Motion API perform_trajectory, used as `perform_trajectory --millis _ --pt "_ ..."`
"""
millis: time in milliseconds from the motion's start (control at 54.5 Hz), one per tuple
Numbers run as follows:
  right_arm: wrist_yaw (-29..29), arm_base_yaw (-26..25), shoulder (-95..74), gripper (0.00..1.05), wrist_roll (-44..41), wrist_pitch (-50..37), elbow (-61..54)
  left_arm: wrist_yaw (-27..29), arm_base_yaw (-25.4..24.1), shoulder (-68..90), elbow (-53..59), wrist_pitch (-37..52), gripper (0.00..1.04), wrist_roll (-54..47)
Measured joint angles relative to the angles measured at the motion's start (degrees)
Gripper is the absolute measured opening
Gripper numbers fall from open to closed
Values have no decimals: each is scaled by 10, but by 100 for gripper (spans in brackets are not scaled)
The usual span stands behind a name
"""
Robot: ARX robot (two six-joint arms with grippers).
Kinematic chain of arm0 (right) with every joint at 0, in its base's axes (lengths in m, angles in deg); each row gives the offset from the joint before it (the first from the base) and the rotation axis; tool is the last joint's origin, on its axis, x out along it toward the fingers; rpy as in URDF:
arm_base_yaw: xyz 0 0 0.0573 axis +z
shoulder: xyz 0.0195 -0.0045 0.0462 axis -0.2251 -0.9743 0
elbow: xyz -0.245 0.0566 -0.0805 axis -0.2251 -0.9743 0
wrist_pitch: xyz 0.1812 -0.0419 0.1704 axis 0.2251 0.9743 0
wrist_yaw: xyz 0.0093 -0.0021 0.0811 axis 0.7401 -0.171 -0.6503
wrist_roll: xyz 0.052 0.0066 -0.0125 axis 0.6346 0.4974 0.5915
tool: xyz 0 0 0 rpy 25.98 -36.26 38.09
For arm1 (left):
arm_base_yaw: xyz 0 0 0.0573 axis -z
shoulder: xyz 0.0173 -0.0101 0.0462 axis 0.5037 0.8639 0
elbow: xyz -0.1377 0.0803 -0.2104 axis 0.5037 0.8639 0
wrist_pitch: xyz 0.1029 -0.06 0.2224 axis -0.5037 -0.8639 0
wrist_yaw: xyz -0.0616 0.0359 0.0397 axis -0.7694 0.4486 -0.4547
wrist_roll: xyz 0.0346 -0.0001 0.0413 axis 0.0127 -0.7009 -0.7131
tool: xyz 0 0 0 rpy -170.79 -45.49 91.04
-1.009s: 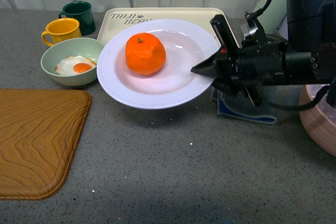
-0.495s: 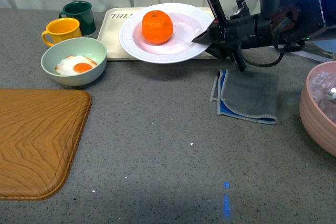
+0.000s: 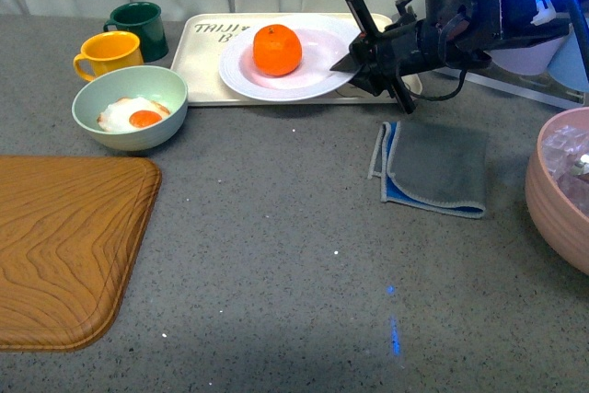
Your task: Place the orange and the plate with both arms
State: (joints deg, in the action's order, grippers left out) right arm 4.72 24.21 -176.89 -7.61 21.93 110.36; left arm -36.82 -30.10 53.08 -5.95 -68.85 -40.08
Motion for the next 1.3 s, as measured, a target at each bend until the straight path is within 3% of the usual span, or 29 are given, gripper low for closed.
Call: perform_trajectory --millis 293,532,660,752,770,825,880,1100,1302 --pt "36 -2 21 49 -53 33 -26 0 0 0 0 0 98 0" --pt "132 -8 174 97 -222 -24 -226 0 0 0 0 0 98 0" --pt "235 -8 264 95 -340 -88 -355 0 0 0 0 0 98 0" --pt "412 -6 296 77 -463 -410 -509 0 0 0 0 0 98 0" --pt "427 -8 305 71 -483 -495 -556 0 0 0 0 0 98 0" --pt "430 -16 338 59 -514 -636 -654 1 0 0 0 0 98 0" --pt "426 -24 382 48 -527 -704 -721 0 0 0 0 0 98 0" --pt "402 -54 543 2 -544 -758 -918 0 0 0 0 0 98 0" --pt "386 -67 644 1 -546 -758 -1019 0 0 0 0 0 98 0"
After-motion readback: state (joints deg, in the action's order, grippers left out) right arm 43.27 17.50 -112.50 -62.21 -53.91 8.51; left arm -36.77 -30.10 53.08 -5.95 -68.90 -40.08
